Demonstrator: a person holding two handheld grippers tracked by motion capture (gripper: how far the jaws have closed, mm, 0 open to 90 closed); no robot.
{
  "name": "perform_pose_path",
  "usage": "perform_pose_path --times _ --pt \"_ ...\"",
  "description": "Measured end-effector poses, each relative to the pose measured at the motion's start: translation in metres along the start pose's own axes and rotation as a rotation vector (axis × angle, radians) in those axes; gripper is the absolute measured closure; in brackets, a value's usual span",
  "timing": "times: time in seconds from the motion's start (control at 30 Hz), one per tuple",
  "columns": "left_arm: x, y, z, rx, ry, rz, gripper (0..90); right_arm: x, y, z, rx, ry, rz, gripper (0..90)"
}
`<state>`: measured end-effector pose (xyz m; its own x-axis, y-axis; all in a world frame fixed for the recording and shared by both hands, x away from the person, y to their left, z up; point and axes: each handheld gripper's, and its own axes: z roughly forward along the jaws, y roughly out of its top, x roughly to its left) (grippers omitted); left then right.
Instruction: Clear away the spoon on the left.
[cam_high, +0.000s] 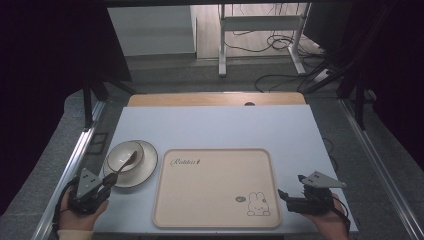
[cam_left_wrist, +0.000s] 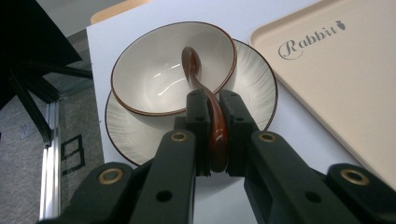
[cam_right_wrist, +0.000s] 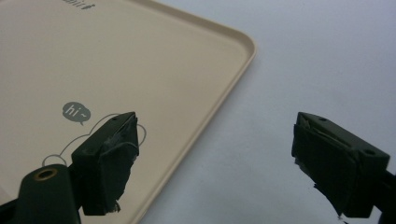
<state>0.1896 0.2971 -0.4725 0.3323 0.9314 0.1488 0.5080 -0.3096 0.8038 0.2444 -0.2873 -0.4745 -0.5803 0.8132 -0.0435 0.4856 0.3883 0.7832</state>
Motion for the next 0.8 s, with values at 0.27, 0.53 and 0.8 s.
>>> perform_pose_path --times 0.27,0.53,0.8 --pt "0.001 0.005 -0.008 -0.039 0.013 -0.006 84.4 0.000 0.000 0.000 0.003 0.000 -0.004 14.7" --pt "0.000 0.014 -0.018 -0.085 0.021 -0.008 84.4 0.000 0.000 0.000 -0.001 0.000 0.000 14.7" --pt "-0.001 0.019 -0.025 -0.125 0.018 -0.014 84.3 0.000 0.000 0.000 -0.001 -0.001 0.000 14.7"
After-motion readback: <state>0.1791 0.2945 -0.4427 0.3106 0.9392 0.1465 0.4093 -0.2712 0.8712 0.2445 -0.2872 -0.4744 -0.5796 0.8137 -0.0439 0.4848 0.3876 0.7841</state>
